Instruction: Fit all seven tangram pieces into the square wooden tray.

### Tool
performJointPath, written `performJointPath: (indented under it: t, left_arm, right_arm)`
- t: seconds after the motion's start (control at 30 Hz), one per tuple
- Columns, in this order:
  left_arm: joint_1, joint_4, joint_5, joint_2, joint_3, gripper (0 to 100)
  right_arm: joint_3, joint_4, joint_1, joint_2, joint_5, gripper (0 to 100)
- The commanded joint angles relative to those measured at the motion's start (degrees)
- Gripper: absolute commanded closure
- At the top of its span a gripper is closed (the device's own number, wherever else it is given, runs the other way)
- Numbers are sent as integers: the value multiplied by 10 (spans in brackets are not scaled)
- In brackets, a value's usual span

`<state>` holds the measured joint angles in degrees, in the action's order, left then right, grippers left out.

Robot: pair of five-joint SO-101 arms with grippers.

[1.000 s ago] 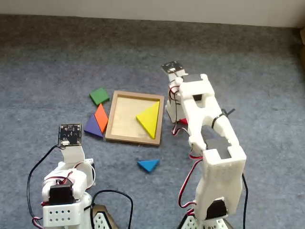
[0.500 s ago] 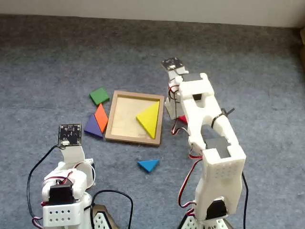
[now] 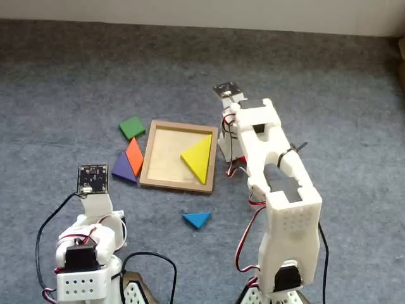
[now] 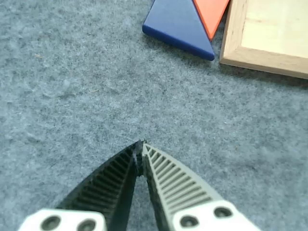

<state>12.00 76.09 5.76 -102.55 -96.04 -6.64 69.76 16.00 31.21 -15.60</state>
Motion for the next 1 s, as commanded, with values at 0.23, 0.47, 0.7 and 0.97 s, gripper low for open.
performJointPath:
  t: [0.23, 0.47, 0.7, 0.97]
  left_arm:
    - [5, 3, -4, -7, -12, 993]
    - [5, 3, -4, -7, -12, 993]
    - [5, 3, -4, -7, -12, 993]
    - [5, 3, -4, -7, -12, 993]
  right_arm:
    - [11, 11, 7, -62, 2, 717]
    - [39, 12, 7, -87, 0, 717]
    - [118, 7, 11, -167, -25, 717]
    - [194, 6, 12, -256, -25, 717]
